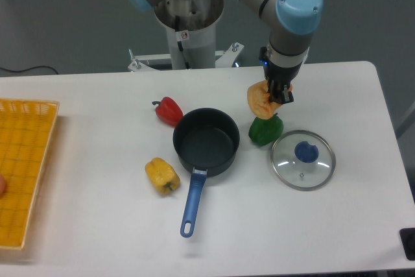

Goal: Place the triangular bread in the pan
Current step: 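Lift the held triangular bread slice up from above the green pepper, then carry the bread over the black saucepan and lower it inside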

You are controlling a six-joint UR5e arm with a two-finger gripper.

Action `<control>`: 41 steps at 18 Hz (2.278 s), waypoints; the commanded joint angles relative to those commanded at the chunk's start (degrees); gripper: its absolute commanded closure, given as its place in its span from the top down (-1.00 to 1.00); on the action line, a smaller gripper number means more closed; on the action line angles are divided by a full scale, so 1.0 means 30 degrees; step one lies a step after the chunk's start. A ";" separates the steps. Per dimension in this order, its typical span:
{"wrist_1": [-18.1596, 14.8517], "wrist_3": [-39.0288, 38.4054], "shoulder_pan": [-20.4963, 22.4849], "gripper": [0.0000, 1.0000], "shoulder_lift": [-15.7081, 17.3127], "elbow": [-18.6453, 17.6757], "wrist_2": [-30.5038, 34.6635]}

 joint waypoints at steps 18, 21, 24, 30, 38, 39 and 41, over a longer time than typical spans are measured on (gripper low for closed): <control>-0.0293 -0.3831 -0.1462 -1.00 0.0878 -0.0117 0.0088; -0.0176 -0.5152 -0.2078 -1.00 0.0792 -0.0117 0.0117; -0.0001 -0.7756 -0.2985 -1.00 0.0587 -0.0117 0.0088; 0.1521 -1.1801 -0.4802 -1.00 -0.0408 -0.0146 0.0088; 0.2343 -1.3593 -0.5742 -1.00 -0.1143 -0.0730 0.0264; 0.2402 -1.3709 -0.5742 -1.00 -0.1172 -0.0848 0.0235; 0.2461 -1.3798 -0.5742 -1.00 -0.1230 -0.1258 0.0263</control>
